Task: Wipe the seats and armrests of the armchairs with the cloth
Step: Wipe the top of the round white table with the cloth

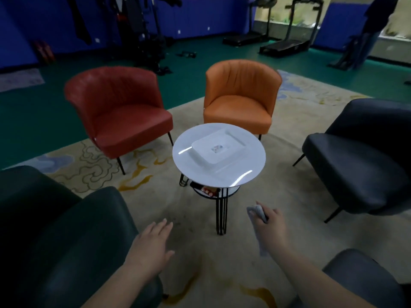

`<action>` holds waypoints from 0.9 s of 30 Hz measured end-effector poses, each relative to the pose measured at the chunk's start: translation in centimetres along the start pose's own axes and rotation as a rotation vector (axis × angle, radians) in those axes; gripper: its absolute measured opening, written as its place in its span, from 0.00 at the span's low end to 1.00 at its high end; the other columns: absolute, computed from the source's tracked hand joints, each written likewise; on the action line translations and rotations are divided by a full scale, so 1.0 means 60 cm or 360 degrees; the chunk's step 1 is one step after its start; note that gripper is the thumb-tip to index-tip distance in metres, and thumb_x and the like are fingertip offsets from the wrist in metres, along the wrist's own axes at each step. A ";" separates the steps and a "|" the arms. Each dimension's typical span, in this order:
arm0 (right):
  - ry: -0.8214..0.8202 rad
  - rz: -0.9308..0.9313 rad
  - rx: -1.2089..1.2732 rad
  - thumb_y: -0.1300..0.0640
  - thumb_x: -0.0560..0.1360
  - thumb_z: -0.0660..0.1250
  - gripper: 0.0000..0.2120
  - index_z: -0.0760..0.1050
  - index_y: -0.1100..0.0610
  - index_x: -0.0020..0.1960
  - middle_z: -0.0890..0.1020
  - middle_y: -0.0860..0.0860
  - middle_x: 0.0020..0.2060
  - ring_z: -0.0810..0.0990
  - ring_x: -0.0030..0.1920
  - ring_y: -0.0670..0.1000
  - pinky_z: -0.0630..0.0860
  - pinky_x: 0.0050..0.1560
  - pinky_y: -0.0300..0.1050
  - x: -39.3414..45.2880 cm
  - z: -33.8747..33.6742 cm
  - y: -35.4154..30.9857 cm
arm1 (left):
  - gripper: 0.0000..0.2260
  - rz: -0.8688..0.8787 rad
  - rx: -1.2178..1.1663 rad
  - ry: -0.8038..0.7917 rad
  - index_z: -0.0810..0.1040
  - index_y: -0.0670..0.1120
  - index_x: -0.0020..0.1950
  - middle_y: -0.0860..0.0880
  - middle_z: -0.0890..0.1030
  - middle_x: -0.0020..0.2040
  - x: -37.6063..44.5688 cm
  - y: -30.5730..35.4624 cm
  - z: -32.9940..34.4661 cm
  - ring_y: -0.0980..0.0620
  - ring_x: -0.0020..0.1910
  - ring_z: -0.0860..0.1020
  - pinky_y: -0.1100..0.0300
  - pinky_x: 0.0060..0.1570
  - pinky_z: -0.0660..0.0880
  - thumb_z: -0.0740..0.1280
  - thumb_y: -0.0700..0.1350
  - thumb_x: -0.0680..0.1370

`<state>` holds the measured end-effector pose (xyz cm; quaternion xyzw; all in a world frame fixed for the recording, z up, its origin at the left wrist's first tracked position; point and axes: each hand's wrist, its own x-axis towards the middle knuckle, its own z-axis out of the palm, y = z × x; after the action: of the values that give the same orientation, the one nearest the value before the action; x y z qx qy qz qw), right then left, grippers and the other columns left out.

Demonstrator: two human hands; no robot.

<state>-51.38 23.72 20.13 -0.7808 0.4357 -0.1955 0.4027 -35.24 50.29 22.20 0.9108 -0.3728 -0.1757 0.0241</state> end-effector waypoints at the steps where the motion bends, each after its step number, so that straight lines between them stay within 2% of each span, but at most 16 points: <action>1: 0.0016 -0.0010 0.0007 0.55 0.76 0.66 0.19 0.73 0.48 0.67 0.73 0.53 0.52 0.69 0.41 0.39 0.65 0.46 0.38 0.014 0.004 -0.006 | 0.35 0.0011 0.0024 0.0007 0.47 0.53 0.80 0.54 0.49 0.80 0.018 0.001 -0.008 0.50 0.78 0.50 0.52 0.76 0.52 0.62 0.59 0.79; 4: 0.0041 0.0000 -0.0023 0.56 0.75 0.66 0.20 0.73 0.48 0.67 0.72 0.53 0.50 0.70 0.45 0.45 0.65 0.48 0.39 0.061 0.011 -0.019 | 0.35 0.0031 0.0073 0.0036 0.47 0.53 0.80 0.53 0.48 0.80 0.071 0.010 -0.024 0.50 0.78 0.49 0.51 0.76 0.50 0.61 0.59 0.79; 8: 0.0022 -0.0032 -0.0002 0.57 0.75 0.65 0.21 0.72 0.46 0.67 0.70 0.49 0.46 0.70 0.40 0.42 0.65 0.47 0.39 0.140 0.018 -0.029 | 0.35 0.0033 0.0068 0.0040 0.46 0.54 0.80 0.54 0.47 0.80 0.147 0.030 -0.033 0.50 0.78 0.47 0.49 0.76 0.49 0.60 0.60 0.79; 10: -0.0014 -0.0061 0.0005 0.56 0.75 0.66 0.21 0.72 0.46 0.68 0.70 0.50 0.47 0.71 0.41 0.41 0.65 0.47 0.39 0.184 0.018 -0.030 | 0.35 0.0013 0.0048 0.0052 0.46 0.55 0.80 0.54 0.46 0.80 0.188 0.041 -0.036 0.51 0.78 0.46 0.50 0.76 0.49 0.60 0.60 0.79; 14: -0.0080 -0.0093 0.0036 0.53 0.75 0.67 0.21 0.72 0.48 0.68 0.70 0.51 0.50 0.72 0.45 0.47 0.66 0.50 0.39 0.280 0.019 -0.040 | 0.34 -0.0041 0.0010 0.0085 0.46 0.55 0.80 0.55 0.45 0.80 0.269 0.073 -0.047 0.52 0.78 0.46 0.50 0.75 0.48 0.60 0.60 0.79; 19: -0.0276 -0.0166 -0.0045 0.53 0.76 0.65 0.22 0.69 0.47 0.70 0.71 0.52 0.52 0.71 0.47 0.47 0.66 0.52 0.40 0.387 0.020 -0.051 | 0.35 -0.0124 -0.0012 0.0144 0.46 0.54 0.79 0.54 0.45 0.80 0.355 0.093 -0.070 0.51 0.78 0.46 0.50 0.75 0.47 0.60 0.59 0.79; 23: -0.0395 -0.0195 -0.0066 0.52 0.77 0.63 0.22 0.68 0.47 0.70 0.72 0.51 0.48 0.73 0.43 0.46 0.68 0.46 0.40 0.456 0.040 -0.071 | 0.35 -0.0172 -0.0038 0.0156 0.45 0.54 0.79 0.54 0.46 0.80 0.407 0.093 -0.084 0.51 0.78 0.46 0.50 0.75 0.46 0.61 0.59 0.79; 27: -0.0520 -0.0195 -0.0070 0.51 0.77 0.62 0.23 0.67 0.47 0.72 0.76 0.51 0.52 0.76 0.49 0.49 0.69 0.47 0.41 0.532 0.084 -0.095 | 0.35 -0.0219 -0.0079 0.0149 0.47 0.56 0.79 0.55 0.47 0.80 0.461 0.082 -0.093 0.52 0.78 0.46 0.50 0.75 0.46 0.62 0.59 0.78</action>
<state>-27.74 0.99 20.24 -0.8360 0.3202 -0.0804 0.4383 -18.41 27.25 19.94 0.9406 -0.3032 -0.1433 0.0519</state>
